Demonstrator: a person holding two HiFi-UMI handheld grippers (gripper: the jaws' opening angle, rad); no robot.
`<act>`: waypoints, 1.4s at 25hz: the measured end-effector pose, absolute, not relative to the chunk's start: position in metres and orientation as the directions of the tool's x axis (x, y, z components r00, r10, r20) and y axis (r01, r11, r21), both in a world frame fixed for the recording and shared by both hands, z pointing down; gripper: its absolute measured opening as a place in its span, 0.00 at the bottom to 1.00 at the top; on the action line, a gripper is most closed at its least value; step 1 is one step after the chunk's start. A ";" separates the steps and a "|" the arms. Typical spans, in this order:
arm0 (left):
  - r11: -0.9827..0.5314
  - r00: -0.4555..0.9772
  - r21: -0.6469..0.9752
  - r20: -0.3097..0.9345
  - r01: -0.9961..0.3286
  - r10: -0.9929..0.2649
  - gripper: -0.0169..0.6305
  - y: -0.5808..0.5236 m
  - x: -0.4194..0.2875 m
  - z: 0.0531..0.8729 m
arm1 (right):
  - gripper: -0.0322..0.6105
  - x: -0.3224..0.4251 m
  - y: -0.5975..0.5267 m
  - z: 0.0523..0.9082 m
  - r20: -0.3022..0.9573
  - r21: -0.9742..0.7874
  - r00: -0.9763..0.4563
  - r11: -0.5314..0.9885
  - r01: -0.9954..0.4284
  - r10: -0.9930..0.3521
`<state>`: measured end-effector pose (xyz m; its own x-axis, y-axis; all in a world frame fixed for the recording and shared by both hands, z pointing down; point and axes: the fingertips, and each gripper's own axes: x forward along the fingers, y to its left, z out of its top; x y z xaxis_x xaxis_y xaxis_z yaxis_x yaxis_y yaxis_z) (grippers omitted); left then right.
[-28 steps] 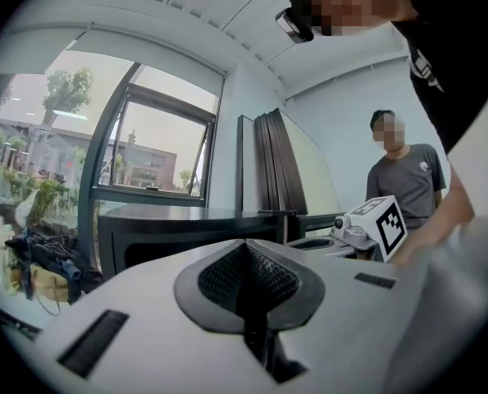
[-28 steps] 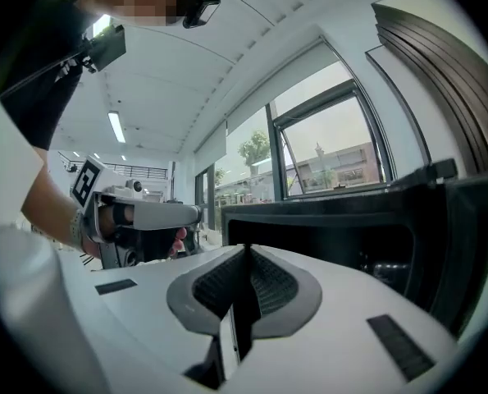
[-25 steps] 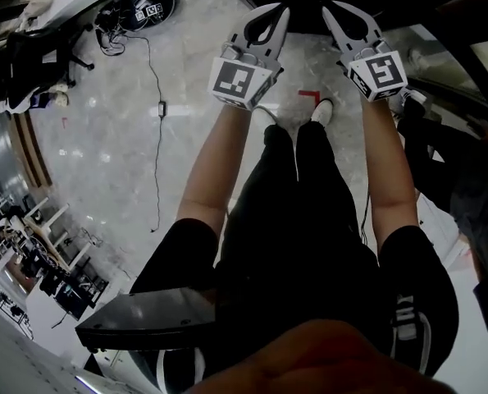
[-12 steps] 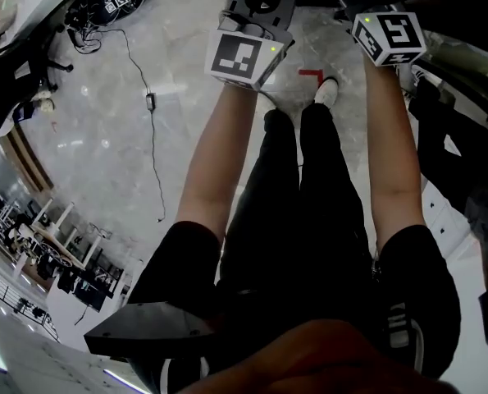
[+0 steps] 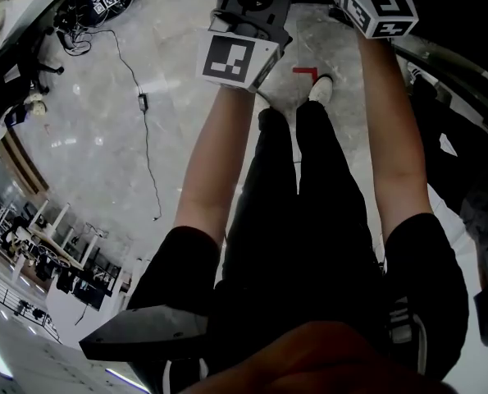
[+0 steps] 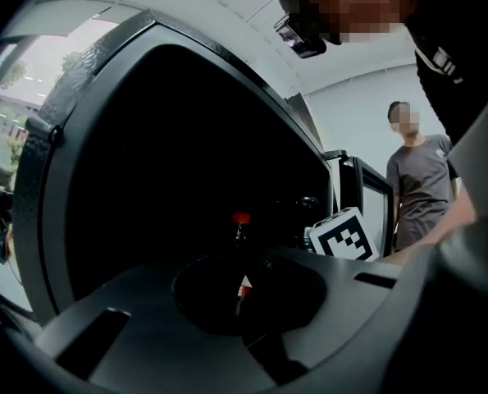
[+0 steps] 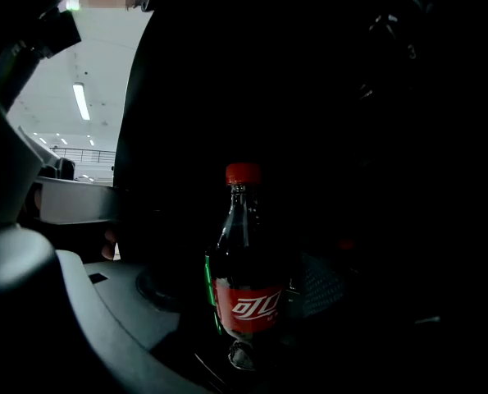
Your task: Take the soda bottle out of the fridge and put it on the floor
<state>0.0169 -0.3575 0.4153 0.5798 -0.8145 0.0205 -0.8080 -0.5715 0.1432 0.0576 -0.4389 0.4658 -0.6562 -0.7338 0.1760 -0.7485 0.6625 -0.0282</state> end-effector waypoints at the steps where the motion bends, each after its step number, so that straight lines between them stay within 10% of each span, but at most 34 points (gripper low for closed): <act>1: -0.573 0.581 0.139 0.023 -0.807 -0.813 0.03 -0.358 0.018 0.416 | 0.54 0.055 -0.442 0.467 0.180 -0.023 -0.662 0.669 -0.742 -0.728; 35: -0.446 0.469 0.221 0.067 -0.867 -0.880 0.03 -0.247 -0.061 0.481 | 0.54 -0.028 -0.287 0.479 0.090 0.008 -0.860 0.864 -0.504 -0.503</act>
